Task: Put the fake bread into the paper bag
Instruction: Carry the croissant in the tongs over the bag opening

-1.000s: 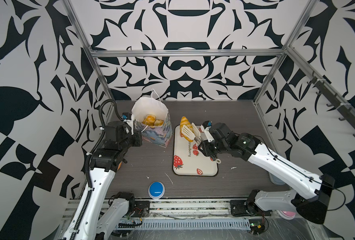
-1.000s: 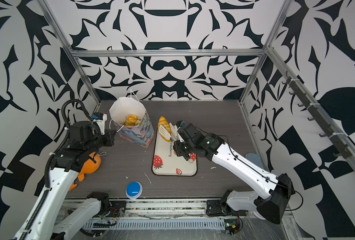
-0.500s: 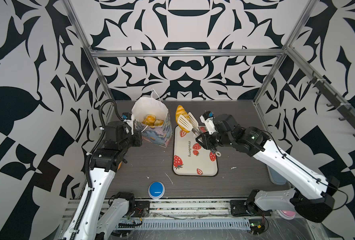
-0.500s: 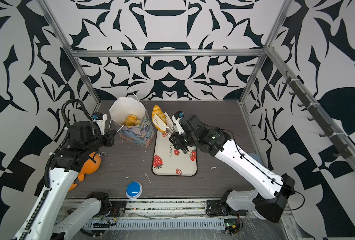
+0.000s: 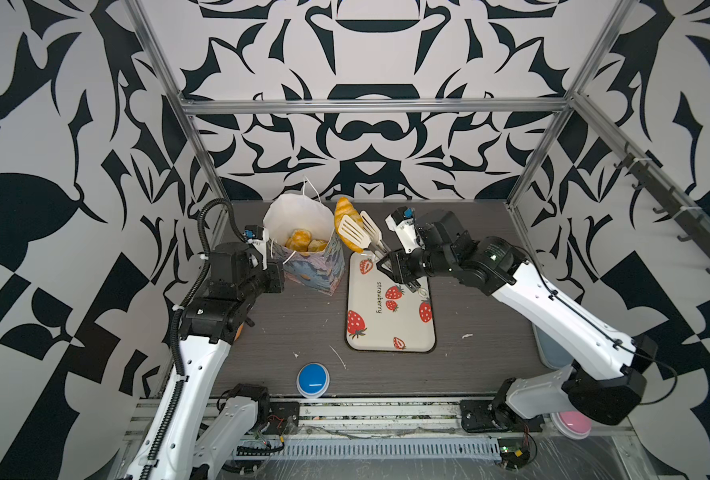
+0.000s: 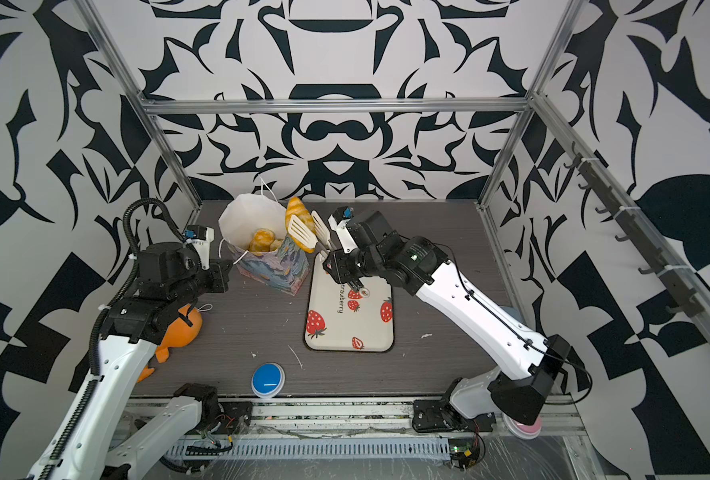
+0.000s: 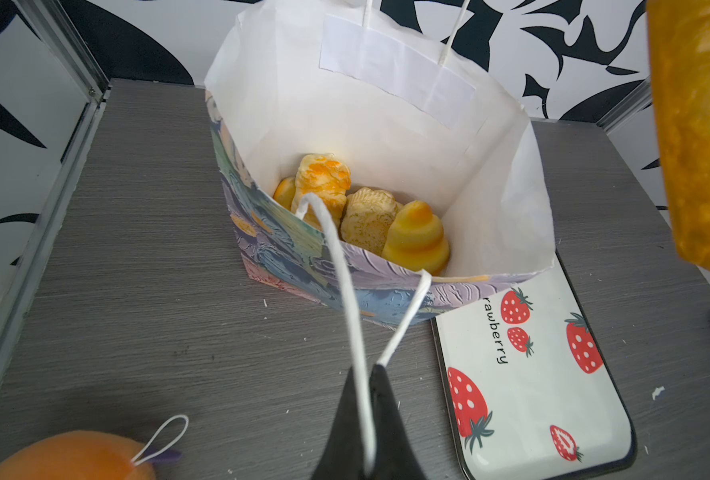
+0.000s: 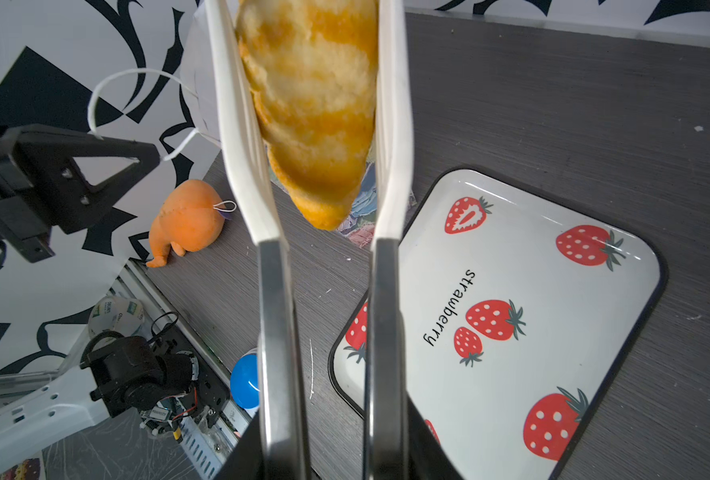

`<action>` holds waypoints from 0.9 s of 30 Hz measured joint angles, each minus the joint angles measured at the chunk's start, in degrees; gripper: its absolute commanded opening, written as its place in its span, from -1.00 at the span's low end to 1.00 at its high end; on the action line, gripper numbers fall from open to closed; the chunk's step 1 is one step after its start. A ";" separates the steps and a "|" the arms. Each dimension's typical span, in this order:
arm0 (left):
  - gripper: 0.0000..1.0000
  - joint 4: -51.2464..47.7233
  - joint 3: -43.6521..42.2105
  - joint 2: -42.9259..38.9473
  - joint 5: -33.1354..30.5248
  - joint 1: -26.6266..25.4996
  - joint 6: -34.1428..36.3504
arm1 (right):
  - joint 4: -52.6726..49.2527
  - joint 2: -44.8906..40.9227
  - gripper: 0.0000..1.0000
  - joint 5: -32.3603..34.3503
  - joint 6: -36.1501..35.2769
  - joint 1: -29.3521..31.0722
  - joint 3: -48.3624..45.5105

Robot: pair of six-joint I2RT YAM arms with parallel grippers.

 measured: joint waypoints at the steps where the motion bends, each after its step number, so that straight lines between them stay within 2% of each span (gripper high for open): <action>1: -0.89 0.00 0.00 0.00 0.02 0.00 0.00 | 0.00 0.63 -0.20 -0.33 0.00 0.00 0.66; 27: -0.89 -0.02 0.00 0.00 -0.13 0.00 0.00 | 2.82 18.99 -0.20 -6.27 0.15 0.20 18.32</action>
